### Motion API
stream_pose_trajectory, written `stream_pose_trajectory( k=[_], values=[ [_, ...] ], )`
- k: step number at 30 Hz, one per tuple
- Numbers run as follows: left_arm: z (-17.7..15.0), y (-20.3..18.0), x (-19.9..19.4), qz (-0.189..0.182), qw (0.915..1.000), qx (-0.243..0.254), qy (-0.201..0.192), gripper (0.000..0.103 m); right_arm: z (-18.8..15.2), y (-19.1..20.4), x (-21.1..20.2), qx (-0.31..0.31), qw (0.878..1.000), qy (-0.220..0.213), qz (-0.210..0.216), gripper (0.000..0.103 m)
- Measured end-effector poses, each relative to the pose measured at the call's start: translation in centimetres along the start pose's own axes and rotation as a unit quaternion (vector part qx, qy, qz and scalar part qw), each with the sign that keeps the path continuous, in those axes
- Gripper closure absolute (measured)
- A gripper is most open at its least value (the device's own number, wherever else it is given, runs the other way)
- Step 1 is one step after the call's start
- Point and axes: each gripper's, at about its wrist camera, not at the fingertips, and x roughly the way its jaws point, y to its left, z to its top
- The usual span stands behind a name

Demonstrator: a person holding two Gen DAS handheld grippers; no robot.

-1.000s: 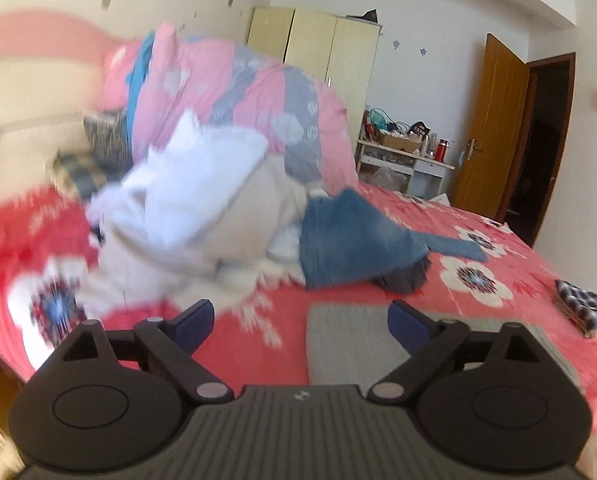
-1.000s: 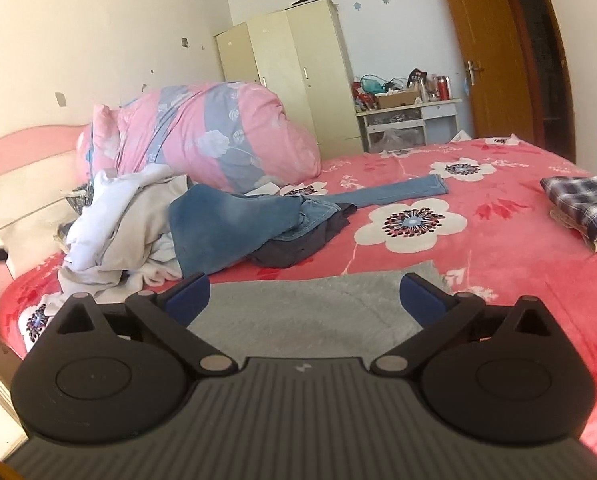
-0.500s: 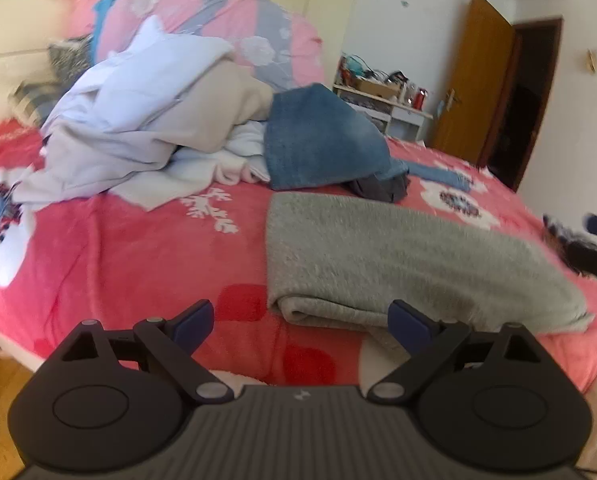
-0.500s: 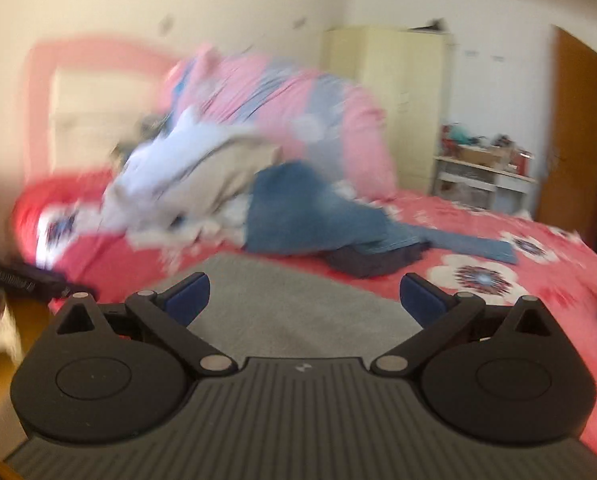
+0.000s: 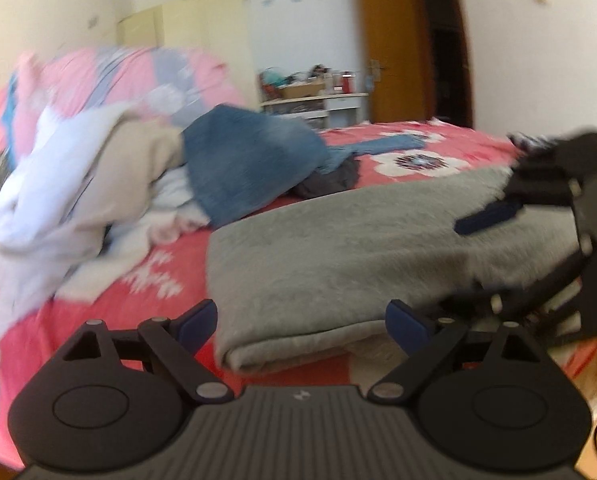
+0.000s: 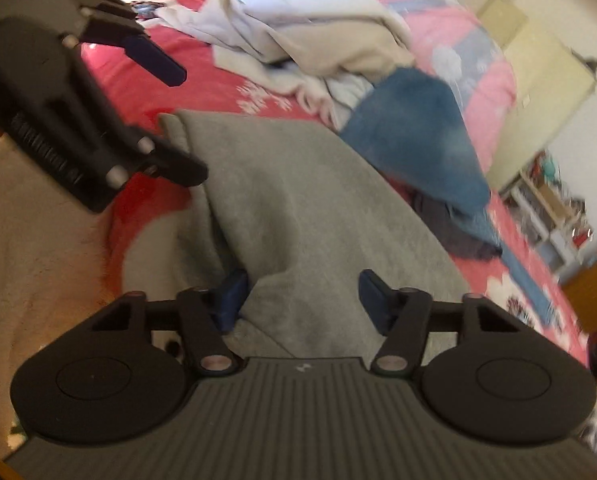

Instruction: Fold clothes

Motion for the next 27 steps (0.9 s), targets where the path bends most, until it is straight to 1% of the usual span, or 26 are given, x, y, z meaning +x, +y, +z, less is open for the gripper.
stream_pose_trajectory(
  k=[2,4,6,8,9,10,11,12,13,14,15,17,19,21,22,24,25,27],
  values=[
    [0.3,-0.8,0.7,-0.014,0.9991,0.039,-0.004,0.010,-0.1,-0.8,-0.3,0.023,1.000,0.001,-0.005,0.051],
    [0.7,-1.6,1.4,-0.028,0.9963,0.080,-0.008,0.011,-0.1,-1.4,-0.6,0.042,0.999,-0.003,-0.013,0.052],
    [1.2,-2.3,2.4,-0.031,0.9927,0.116,-0.009,0.015,0.0,-1.9,-0.8,0.059,0.998,-0.009,-0.020,0.052],
    [1.8,-2.7,3.4,-0.036,0.9898,0.138,-0.004,0.023,0.0,-2.2,-0.8,0.071,0.997,-0.013,-0.025,0.053],
    [2.1,-2.8,4.0,-0.042,0.9884,0.146,0.001,0.024,0.0,-2.3,-0.7,0.075,0.997,-0.015,-0.028,0.053],
    [2.2,-2.9,4.5,-0.049,0.9863,0.157,0.007,0.031,0.1,-2.4,-0.7,0.080,0.996,-0.019,-0.030,0.054],
    [2.3,-3.0,5.0,-0.056,0.9839,0.169,0.012,0.043,0.1,-2.6,-0.8,0.086,0.996,-0.023,-0.033,0.054],
    [2.4,-3.0,5.4,-0.064,0.9814,0.181,0.015,0.050,0.1,-2.7,-0.9,0.092,0.995,-0.027,-0.035,0.054],
    [2.6,-2.9,5.6,-0.073,0.9802,0.183,0.018,0.066,0.1,-2.8,-0.9,0.098,0.994,-0.031,-0.038,0.054],
    [2.8,-2.7,5.8,-0.083,0.9794,0.183,0.021,0.080,0.1,-3.0,-1.1,0.106,0.993,-0.035,-0.040,0.054],
    [3.2,-2.3,5.9,-0.095,0.9803,0.171,0.026,0.084,0.0,-3.1,-1.4,0.115,0.992,-0.042,-0.040,0.054],
    [4.0,-1.0,6.1,-0.120,0.9832,0.134,0.031,0.086,-0.1,-3.4,-2.5,0.129,0.988,-0.071,-0.037,0.051],
    [4.7,0.3,6.4,-0.142,0.9841,0.100,0.037,0.089,-0.6,-3.4,-4.6,0.141,0.982,-0.119,-0.034,0.050],
    [5.2,1.3,6.7,-0.160,0.9834,0.075,0.041,0.090,-1.4,-3.1,-6.8,0.158,0.973,-0.165,-0.017,0.050],
    [5.5,1.8,6.8,-0.168,0.9827,0.065,0.042,0.090,-1.8,-2.7,-7.3,0.166,0.971,-0.173,-0.002,0.050],
    [5.9,2.4,7.0,-0.182,0.9808,0.052,0.046,0.091,-2.6,-1.9,-7.5,0.174,0.969,-0.167,0.044,0.050],
    [6.0,2.6,7.1,-0.187,0.9799,0.050,0.047,0.091,-3.0,-1.3,-7.4,0.176,0.969,-0.159,0.066,0.053],
    [6.3,2.8,7.1,-0.194,0.9784,0.051,0.048,0.091,-3.5,0.5,-6.1,0.169,0.973,-0.122,0.103,0.058]
  ],
)
